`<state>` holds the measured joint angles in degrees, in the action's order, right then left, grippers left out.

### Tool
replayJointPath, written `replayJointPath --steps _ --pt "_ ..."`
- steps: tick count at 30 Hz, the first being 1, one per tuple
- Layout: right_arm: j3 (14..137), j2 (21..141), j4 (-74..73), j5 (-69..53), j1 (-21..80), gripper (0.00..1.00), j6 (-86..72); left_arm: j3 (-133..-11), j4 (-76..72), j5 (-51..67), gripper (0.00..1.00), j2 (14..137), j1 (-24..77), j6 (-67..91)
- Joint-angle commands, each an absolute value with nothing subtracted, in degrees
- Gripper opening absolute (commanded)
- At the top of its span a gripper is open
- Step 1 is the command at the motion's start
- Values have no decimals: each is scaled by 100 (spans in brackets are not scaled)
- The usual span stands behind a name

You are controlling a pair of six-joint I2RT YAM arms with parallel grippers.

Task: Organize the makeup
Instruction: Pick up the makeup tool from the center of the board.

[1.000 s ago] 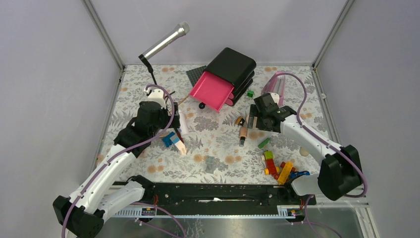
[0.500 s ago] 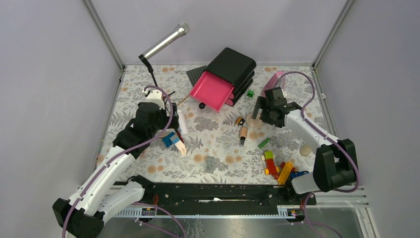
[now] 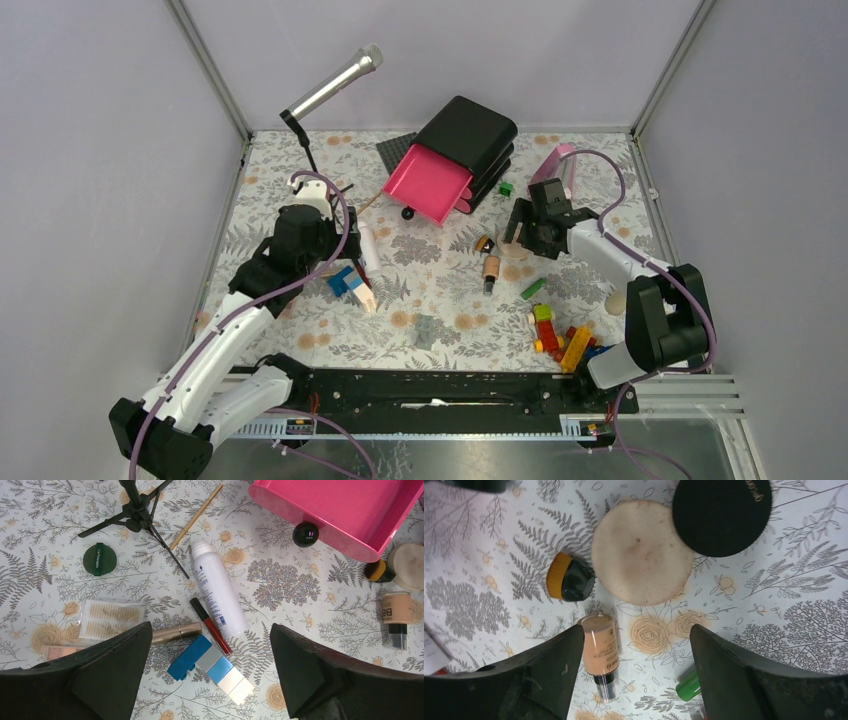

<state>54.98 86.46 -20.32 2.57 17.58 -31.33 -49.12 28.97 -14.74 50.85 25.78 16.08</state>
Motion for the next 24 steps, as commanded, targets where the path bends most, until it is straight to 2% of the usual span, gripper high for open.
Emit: replayJointPath --steps 1,7,14,19,24 --pt "5503 8691 -2071 1216 1783 81 -3593 -4904 2637 -1365 99 5091 2532 1569" --pt "5559 9038 -1927 1376 1776 69 -3837 -4888 2637 -1362 99 5092 2530 1564" --pt "5541 9368 -1825 1337 1776 63 -3954 -4887 2638 -1329 99 5098 2531 1570" --pt "5472 9523 -1670 1284 1780 54 -3975 -4887 2641 -1340 99 5104 2530 1573" --pt "5428 9641 -1566 1178 1779 37 -3955 -4887 2637 -1336 99 5114 2531 1573"
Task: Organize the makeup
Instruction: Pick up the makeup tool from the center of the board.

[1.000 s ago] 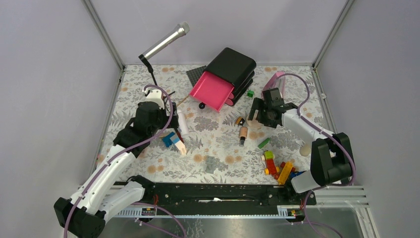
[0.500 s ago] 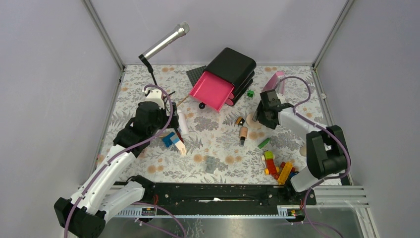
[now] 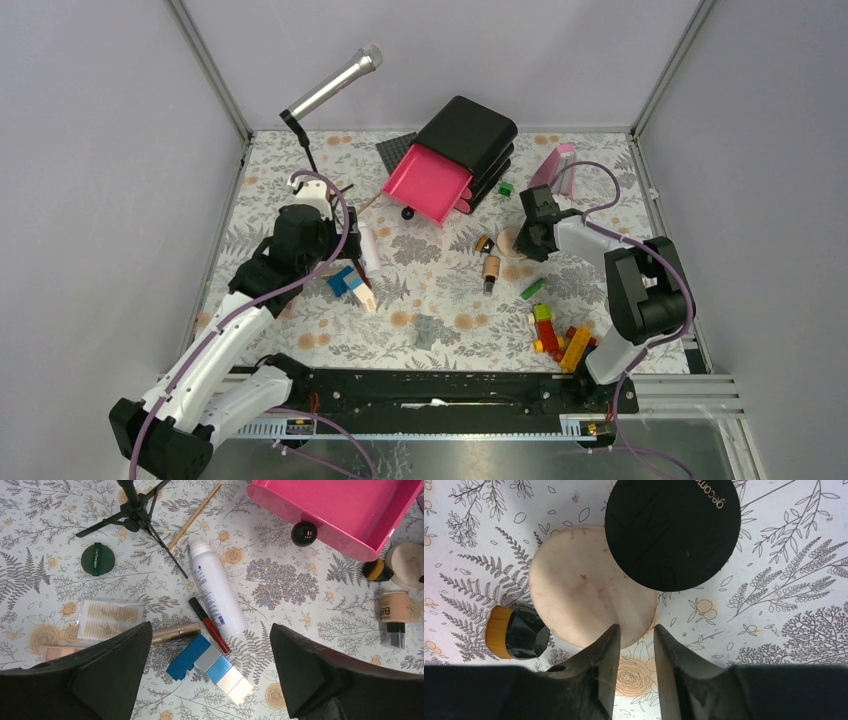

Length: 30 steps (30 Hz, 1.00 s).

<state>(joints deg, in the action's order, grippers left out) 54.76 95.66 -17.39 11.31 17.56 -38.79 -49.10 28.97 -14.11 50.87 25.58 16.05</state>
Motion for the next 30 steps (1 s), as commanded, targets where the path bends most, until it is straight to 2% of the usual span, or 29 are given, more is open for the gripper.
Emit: replayJointPath --steps 1,4,10,16,30 --pt "5397 9641 -1520 1145 1776 35 -3955 -4894 2631 -1327 99 5115 2531 1573" --pt "5363 9642 -1435 1087 1776 22 -3946 -4902 2636 -1314 99 5124 2531 1573" --pt "5336 9411 -1409 1013 1775 8 -3872 -4896 2632 -1304 99 5136 2531 1573" --pt "5314 9017 -1403 749 1780 5 -3791 -4904 2629 -1301 99 5133 2522 1573" --pt "5386 8055 -1590 504 1778 3 -3798 -4904 2636 -1274 99 5155 2487 1578"
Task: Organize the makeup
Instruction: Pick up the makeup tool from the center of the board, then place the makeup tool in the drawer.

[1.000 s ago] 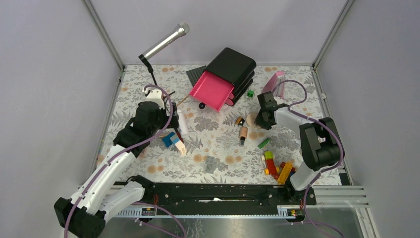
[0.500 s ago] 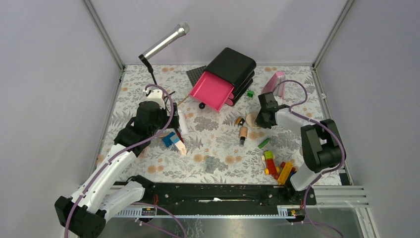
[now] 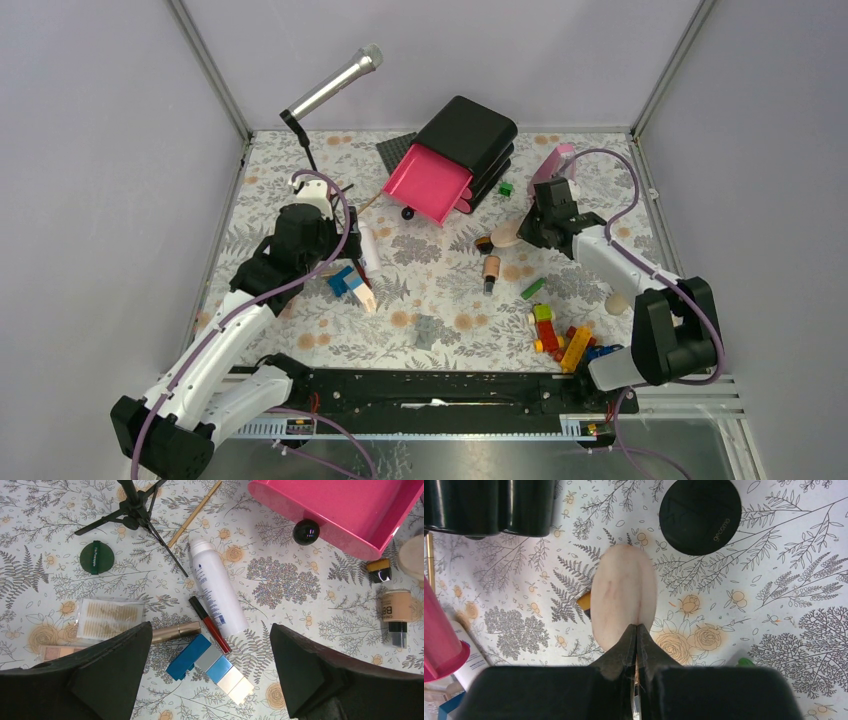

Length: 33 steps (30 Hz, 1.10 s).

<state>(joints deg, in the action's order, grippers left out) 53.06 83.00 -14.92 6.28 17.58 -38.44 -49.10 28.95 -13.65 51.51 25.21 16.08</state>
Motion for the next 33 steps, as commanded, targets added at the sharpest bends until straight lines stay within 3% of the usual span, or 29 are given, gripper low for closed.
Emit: replayJointPath --steps 1,10,17,33 --pt "5372 8007 -1584 488 1776 4 -3801 -4904 2636 -1274 99 5151 2487 1579" --pt "5551 7460 -1537 53 1810 2 -3520 -4904 2636 -1282 99 5155 2479 1574" --pt "6212 7183 -1720 192 2416 0 -3089 -4913 2643 -1272 99 5153 2460 1577" --pt "8229 8669 -1691 323 3476 1 -2667 -4904 2645 -1289 99 5133 2435 1574"
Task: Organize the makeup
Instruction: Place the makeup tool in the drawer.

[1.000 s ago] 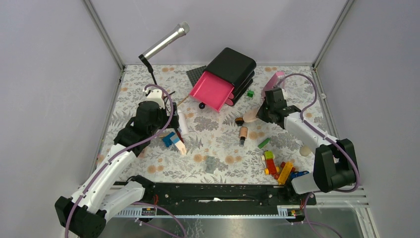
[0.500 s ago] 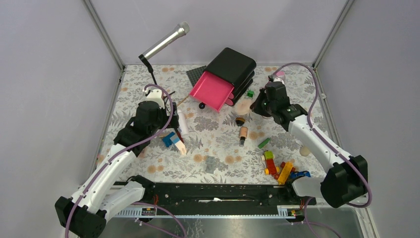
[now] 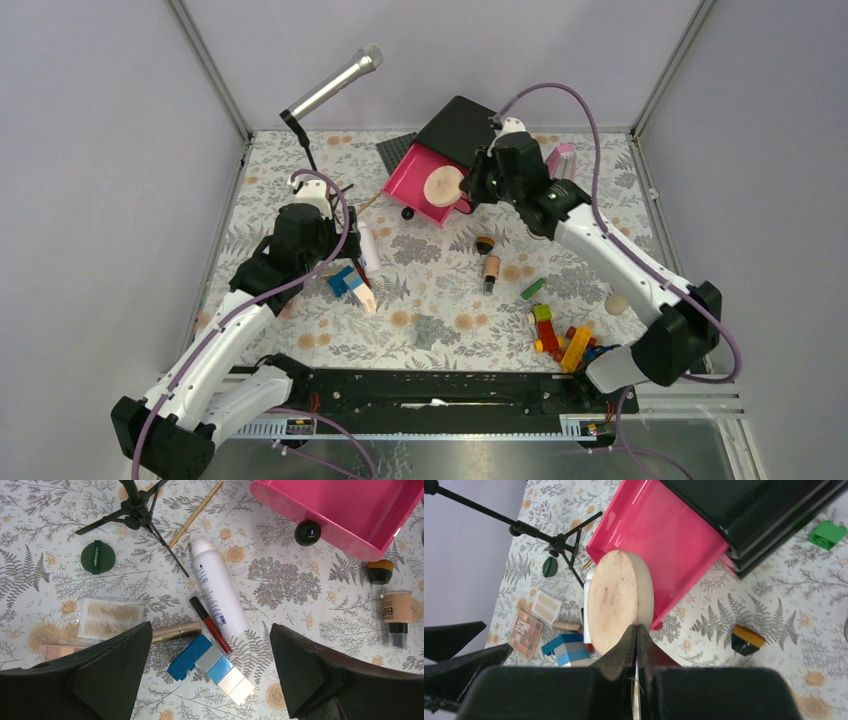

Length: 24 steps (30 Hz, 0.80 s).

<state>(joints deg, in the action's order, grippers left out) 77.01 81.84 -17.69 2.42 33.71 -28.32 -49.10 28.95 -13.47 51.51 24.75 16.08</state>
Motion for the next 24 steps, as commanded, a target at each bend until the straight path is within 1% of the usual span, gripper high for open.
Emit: replayJointPath --steps 1,15,24 --pt "8317 8800 -1643 349 3477 1 -2704 -4904 2645 -1293 99 5127 2435 1575" --pt "9762 10644 -1401 600 3483 1 -3026 -4898 2645 -1267 99 5124 2426 1582" --pt "10137 11192 -1423 1031 3480 1 -3358 -4887 2646 -1273 99 5094 2417 1575"
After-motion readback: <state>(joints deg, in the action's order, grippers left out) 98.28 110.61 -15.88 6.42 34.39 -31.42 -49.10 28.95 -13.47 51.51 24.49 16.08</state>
